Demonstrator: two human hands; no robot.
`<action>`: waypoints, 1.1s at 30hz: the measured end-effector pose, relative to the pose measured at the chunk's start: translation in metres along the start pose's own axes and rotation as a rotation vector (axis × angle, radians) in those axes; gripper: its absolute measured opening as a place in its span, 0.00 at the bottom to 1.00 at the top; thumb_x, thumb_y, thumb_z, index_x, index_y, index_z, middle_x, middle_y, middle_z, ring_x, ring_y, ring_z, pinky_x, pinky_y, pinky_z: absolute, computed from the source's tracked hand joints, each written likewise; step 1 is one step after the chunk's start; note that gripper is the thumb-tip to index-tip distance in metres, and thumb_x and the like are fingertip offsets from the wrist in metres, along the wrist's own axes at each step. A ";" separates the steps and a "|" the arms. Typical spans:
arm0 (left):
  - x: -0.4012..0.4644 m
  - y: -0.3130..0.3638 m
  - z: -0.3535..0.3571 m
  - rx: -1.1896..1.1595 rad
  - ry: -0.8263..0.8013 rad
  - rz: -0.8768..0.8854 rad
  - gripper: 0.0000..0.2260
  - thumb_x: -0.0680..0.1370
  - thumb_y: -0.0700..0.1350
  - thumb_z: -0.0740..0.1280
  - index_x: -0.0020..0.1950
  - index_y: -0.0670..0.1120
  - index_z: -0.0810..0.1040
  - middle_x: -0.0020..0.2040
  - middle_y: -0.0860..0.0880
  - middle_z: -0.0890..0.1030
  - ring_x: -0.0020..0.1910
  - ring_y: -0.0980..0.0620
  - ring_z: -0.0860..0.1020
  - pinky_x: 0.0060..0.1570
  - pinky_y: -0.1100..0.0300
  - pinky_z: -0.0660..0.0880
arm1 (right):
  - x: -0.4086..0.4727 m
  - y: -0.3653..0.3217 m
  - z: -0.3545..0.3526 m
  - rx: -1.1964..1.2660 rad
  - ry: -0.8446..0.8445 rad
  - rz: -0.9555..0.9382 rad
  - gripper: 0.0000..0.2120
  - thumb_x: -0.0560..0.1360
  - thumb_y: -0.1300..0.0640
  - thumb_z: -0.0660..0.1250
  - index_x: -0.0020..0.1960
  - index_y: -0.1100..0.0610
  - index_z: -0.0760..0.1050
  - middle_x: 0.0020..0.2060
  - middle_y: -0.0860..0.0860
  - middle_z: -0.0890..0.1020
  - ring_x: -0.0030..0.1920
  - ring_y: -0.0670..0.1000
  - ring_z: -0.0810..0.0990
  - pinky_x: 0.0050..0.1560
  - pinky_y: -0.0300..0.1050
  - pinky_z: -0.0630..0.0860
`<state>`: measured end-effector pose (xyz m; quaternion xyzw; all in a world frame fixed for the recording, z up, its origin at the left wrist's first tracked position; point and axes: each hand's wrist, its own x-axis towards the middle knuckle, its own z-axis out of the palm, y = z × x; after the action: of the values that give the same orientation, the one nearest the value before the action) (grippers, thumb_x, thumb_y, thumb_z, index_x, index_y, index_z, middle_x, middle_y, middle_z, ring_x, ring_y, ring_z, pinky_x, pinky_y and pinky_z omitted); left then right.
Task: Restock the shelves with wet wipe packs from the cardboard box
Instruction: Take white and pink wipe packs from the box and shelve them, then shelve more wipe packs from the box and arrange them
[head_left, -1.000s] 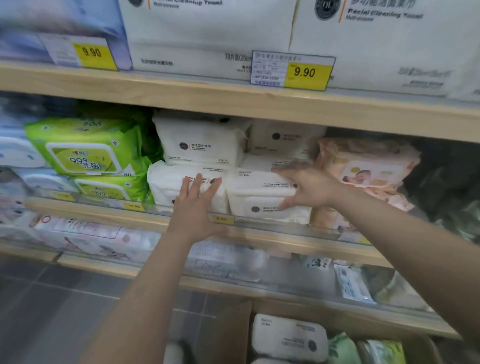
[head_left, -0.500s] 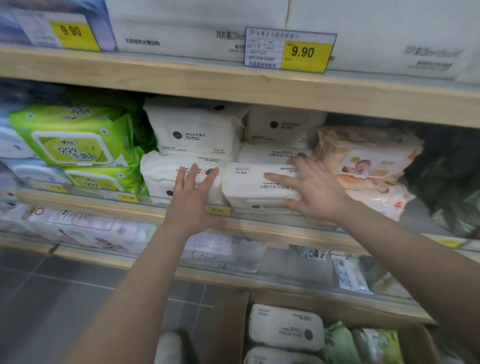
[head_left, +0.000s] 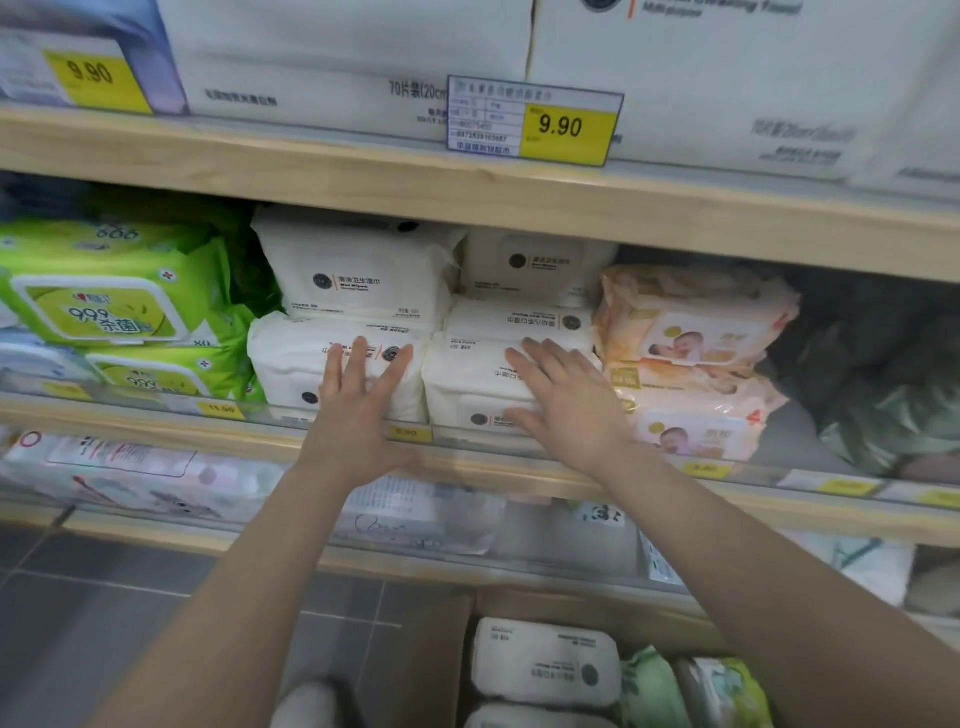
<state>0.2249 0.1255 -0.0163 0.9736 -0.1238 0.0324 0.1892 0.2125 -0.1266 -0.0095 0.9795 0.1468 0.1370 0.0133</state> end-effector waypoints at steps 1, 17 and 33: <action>0.001 0.000 0.000 -0.009 -0.003 -0.003 0.52 0.63 0.56 0.77 0.76 0.61 0.44 0.77 0.46 0.38 0.74 0.43 0.34 0.73 0.45 0.46 | 0.004 0.002 -0.003 0.008 -0.039 -0.011 0.32 0.75 0.38 0.54 0.73 0.56 0.62 0.71 0.56 0.67 0.71 0.58 0.65 0.71 0.54 0.60; -0.138 0.131 0.110 -0.267 -0.319 0.234 0.29 0.75 0.48 0.67 0.74 0.49 0.60 0.73 0.50 0.63 0.71 0.49 0.63 0.67 0.57 0.64 | -0.196 0.031 -0.044 0.384 -0.375 0.228 0.29 0.77 0.48 0.63 0.74 0.53 0.60 0.73 0.53 0.62 0.72 0.54 0.61 0.71 0.46 0.59; -0.219 0.174 0.230 -0.518 -0.954 0.006 0.35 0.68 0.45 0.76 0.71 0.49 0.64 0.59 0.59 0.70 0.60 0.61 0.70 0.42 0.81 0.67 | -0.382 0.007 0.061 0.837 -0.750 0.828 0.58 0.54 0.22 0.63 0.76 0.49 0.52 0.72 0.51 0.65 0.69 0.53 0.65 0.68 0.51 0.66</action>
<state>-0.0272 -0.0671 -0.1912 0.8016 -0.2023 -0.4440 0.3455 -0.1201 -0.2440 -0.1683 0.8590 -0.2126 -0.2848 -0.3687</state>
